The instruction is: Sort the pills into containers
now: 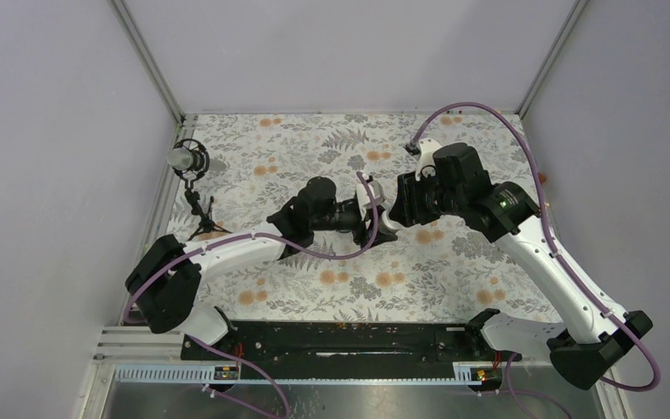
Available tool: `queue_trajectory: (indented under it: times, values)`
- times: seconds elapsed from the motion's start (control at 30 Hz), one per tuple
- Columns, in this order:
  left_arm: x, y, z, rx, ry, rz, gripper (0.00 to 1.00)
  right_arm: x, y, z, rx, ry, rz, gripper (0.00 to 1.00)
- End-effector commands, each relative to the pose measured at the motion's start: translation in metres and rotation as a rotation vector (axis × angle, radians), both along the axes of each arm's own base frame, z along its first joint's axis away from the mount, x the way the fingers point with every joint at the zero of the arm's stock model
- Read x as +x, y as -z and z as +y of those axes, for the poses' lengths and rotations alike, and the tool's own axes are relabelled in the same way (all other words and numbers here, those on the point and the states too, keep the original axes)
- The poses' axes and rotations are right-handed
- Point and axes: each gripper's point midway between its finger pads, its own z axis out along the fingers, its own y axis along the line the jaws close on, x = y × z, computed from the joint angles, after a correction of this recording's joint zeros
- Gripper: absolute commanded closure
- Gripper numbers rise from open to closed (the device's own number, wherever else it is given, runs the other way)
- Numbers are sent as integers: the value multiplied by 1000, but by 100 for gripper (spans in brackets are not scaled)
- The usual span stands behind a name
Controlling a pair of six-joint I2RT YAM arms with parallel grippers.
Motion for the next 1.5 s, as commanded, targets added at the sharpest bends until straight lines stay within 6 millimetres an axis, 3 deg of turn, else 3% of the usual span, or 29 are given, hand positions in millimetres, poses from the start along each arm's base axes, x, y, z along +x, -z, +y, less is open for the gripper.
queue_trajectory:
  times: [0.0, 0.17, 0.33, 0.53, 0.67, 0.97, 1.23, 1.47]
  values:
    - [9, -35, -9, -44, -21, -23, 100, -6, -6, 15, 52, -92, -29, 66]
    - [4, -49, -13, -75, 6, 11, 100, -4, 10, 12, 26, -75, -12, 66]
    - [-1, -57, -10, -143, 19, -65, 100, 1, 22, 14, 58, 27, 42, 66]
    - [6, -57, -8, -178, -39, -144, 100, 3, 20, 25, 219, 219, 168, 68]
    - [11, -58, -9, -202, -76, -123, 100, 6, 16, 23, 271, 287, 163, 70]
    - [21, -54, -10, -172, -138, -117, 100, 11, 22, 20, 233, 314, 172, 70]
    - [11, -37, -14, -73, -30, -182, 100, 9, 18, 31, 191, 158, 101, 69]
    - [8, -52, -23, -108, -8, -110, 100, 2, 26, 28, 147, 62, 58, 69]
